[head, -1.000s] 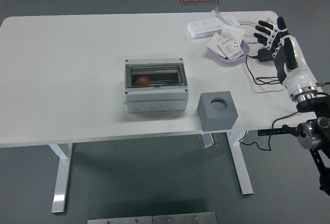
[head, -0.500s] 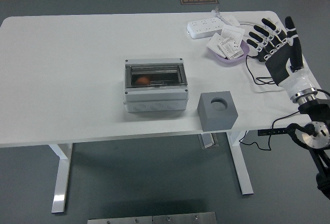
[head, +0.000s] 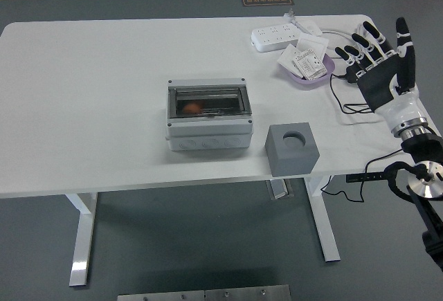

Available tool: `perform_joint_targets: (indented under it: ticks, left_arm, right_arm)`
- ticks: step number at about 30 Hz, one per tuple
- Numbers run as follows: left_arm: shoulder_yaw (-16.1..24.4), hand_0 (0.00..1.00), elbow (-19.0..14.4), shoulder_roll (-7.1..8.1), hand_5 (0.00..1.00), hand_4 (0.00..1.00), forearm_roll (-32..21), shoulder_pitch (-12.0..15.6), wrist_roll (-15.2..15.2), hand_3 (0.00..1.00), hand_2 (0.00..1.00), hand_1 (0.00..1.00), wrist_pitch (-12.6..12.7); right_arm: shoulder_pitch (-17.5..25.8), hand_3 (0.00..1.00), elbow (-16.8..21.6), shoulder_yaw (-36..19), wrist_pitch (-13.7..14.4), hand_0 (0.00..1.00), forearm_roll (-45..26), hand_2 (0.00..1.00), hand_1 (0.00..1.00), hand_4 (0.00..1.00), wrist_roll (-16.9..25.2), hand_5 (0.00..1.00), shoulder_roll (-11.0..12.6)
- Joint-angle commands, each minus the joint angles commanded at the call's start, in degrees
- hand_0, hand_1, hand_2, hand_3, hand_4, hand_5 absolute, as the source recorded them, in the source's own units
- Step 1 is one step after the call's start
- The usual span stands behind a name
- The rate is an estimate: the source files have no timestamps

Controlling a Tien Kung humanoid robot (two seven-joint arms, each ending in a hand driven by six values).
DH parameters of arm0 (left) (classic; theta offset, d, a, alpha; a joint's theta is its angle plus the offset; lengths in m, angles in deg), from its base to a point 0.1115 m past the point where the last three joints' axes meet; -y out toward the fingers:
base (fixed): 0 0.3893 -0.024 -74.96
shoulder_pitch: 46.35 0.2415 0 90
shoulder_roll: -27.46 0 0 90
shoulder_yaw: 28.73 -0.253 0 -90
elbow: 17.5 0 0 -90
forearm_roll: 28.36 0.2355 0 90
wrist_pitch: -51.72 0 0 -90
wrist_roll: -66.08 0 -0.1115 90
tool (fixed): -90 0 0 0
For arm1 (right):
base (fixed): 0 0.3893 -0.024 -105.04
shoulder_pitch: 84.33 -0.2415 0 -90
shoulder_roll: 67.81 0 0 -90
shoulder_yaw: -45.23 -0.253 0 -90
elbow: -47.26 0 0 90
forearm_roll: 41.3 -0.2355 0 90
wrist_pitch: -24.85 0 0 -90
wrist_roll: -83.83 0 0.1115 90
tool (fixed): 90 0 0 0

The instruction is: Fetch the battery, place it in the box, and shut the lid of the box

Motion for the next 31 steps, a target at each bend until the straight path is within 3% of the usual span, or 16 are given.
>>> perform_joint_targets:
  ticks: [5,6,11,12,17,18,23,24,31]
  left_arm:
    - [-0.1,0.573,0.0,-0.02,0.002,0.523,-0.1,0.0,-0.1,0.555,0.504,0.587,-0.2]
    - [-0.1,0.573,0.0,-0.01,0.002,0.523,-0.1,0.0,-0.1,0.555,0.504,0.587,-0.2]
    - [-0.2,0.573,0.0,0.07,0.002,0.523,-0.2,-0.1,-0.1,0.555,0.504,0.587,-0.3]
    - [-0.2,0.573,0.0,0.09,0.002,0.523,-0.1,-0.1,-0.1,0.555,0.504,0.587,-0.3]
    - [0.0,0.573,0.0,0.15,0.002,0.523,0.1,-0.1,-0.1,0.555,0.504,0.587,-0.3]
    - [-0.1,0.573,0.0,0.16,0.002,0.523,0.1,-0.1,-0.1,0.555,0.504,0.587,-0.3]
    - [0.0,0.573,0.0,0.18,0.002,0.523,0.2,-0.1,-0.1,0.555,0.504,0.587,-0.4]
    - [-0.1,0.573,0.0,0.18,0.002,0.523,0.1,-0.1,-0.1,0.555,0.504,0.587,-0.4]
    - [-0.3,0.573,0.0,0.16,0.002,0.523,0.0,0.0,-0.1,0.555,0.504,0.587,-0.4]
  right_arm:
    - [-0.1,0.586,0.7,-0.5,0.8,0.633,1.6,0.425,0.389,0.840,-0.3,0.638,-0.2]
    - [-0.1,0.602,0.8,-0.6,1.1,0.656,1.8,0.596,0.498,0.847,-0.3,0.632,-0.3]
    - [-0.2,0.602,1.8,-0.6,1.0,0.656,-0.5,0.596,0.498,0.847,-0.2,0.632,-0.5]
    - [-0.2,0.676,2.1,-0.6,0.6,0.690,-1.3,0.692,0.630,0.848,-0.3,0.631,-0.5]
    - [0.1,0.676,5.0,-0.4,-2.3,0.690,-5.8,0.692,0.630,0.848,-0.9,0.631,-0.3]
    - [0.1,0.785,5.7,-0.4,-2.7,0.717,-6.5,0.744,0.688,0.883,-1.0,0.727,-0.3]
    - [0.5,0.785,10.6,-1.2,-4.2,0.717,-8.6,0.744,0.688,0.883,-1.4,0.727,0.2]
    - [0.7,0.722,11.7,-1.5,-4.4,0.717,-8.6,0.694,0.654,0.893,-1.5,0.778,0.4]
    - [1.4,0.722,18.8,-2.3,-4.9,0.717,-7.9,0.694,0.654,0.893,-2.0,0.778,1.7]
